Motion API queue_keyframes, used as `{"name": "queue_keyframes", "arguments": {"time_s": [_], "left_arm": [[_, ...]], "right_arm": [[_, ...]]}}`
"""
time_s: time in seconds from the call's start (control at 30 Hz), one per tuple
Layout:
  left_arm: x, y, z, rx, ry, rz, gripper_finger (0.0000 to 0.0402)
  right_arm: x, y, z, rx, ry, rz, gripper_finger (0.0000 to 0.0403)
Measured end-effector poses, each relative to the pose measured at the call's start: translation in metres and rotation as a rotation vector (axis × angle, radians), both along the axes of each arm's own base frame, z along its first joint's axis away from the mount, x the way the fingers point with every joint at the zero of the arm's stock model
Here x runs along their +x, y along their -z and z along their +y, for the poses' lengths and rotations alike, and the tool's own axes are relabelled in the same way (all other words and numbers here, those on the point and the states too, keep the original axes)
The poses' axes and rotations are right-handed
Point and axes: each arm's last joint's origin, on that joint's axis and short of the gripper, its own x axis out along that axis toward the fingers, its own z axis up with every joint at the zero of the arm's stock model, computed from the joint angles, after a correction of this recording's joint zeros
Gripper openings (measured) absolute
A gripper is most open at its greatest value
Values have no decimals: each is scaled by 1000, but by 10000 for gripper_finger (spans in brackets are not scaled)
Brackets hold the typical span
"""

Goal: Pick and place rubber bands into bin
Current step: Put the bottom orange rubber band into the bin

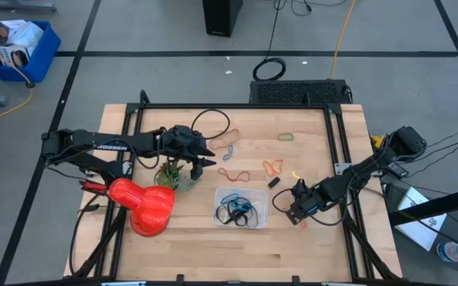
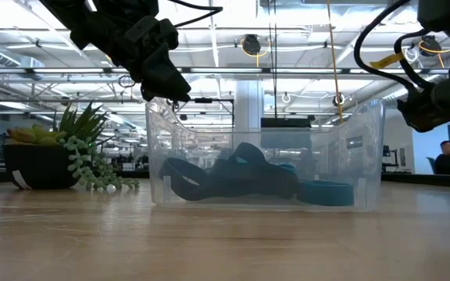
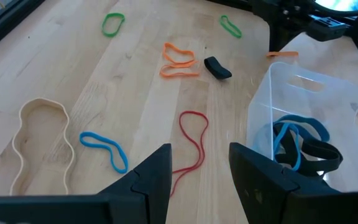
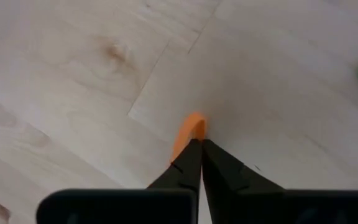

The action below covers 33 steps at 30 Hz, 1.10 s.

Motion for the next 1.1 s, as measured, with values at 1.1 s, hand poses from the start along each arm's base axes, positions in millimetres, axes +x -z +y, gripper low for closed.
{"name": "queue_keyframes", "arguments": {"time_s": [1.1], "left_arm": [[3,-5,1,-2,-8,-55,168]], "right_arm": [[48,-166,-10,-627,-285,-1516,0]]}}
